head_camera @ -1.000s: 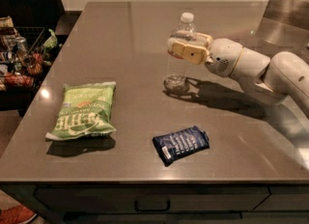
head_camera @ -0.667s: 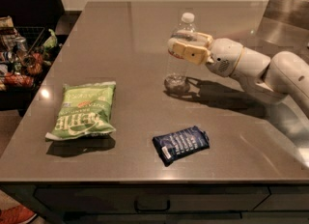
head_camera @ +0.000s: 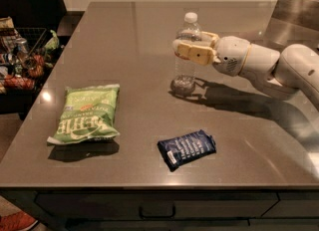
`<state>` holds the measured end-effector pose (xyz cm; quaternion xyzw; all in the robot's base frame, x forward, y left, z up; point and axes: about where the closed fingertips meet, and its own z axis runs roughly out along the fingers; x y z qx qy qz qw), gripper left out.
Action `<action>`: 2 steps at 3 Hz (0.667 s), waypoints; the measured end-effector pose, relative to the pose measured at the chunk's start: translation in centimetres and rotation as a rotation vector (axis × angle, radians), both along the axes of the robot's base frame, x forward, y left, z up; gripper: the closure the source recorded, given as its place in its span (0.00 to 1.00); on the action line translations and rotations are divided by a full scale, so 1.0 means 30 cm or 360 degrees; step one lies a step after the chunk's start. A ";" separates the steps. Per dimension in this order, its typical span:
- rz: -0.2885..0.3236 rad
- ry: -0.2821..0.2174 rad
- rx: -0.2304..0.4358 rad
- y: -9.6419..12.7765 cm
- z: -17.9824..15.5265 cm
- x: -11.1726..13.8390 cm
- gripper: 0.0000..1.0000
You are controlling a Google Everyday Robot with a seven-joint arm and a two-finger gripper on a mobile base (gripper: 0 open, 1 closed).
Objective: Place water bottle upright
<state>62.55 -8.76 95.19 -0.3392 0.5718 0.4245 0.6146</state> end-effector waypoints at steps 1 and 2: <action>0.0026 0.0017 -0.0028 0.008 -0.009 0.002 0.00; 0.0027 0.0017 -0.0028 0.009 -0.009 0.002 0.00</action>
Offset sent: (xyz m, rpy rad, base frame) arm 0.0007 0.0007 -0.0027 -0.0159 0.0095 0.0122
